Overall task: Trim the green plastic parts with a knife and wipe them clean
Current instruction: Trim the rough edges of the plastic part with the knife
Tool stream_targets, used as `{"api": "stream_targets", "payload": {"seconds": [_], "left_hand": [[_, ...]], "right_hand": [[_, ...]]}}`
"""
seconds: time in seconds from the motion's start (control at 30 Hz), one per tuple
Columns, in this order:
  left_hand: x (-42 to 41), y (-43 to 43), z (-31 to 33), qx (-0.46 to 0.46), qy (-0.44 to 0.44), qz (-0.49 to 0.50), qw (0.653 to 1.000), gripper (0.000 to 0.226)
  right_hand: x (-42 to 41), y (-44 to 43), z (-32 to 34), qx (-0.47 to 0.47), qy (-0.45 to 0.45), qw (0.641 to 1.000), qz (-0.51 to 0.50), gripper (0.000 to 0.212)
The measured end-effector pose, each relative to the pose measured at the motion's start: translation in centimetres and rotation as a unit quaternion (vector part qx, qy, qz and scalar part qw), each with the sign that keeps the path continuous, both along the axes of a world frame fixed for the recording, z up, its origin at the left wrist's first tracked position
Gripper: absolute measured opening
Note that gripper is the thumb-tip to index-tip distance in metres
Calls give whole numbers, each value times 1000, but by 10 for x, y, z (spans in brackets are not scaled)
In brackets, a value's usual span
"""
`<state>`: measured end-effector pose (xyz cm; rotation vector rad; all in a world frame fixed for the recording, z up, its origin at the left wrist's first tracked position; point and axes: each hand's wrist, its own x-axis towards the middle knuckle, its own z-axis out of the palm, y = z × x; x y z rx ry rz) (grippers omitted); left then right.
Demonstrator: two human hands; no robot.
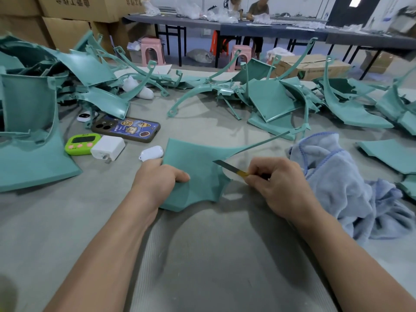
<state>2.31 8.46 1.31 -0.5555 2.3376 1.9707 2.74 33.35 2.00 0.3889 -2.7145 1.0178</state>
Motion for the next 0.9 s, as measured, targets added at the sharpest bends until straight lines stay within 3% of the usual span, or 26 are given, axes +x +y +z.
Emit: {"api": "stream_targets", "payload": {"seconds": [0.2,0.43,0.67,0.9], "left_hand": [[4,1,3,-15,-14,10,1000,38],[5,0,7,-40,1,12,999,38],[2,-4,3,-65,17,-6,998,33],[-1,-5,2,-75,20,-17,997,34]], "right_hand": [[5,6,1,-14,14,1000,15,20],[2,3,2,54,2,998,22,24],[-2,-2,3,50,37,998,11,19],[-1,13,13,131,24,988,78,20]]}}
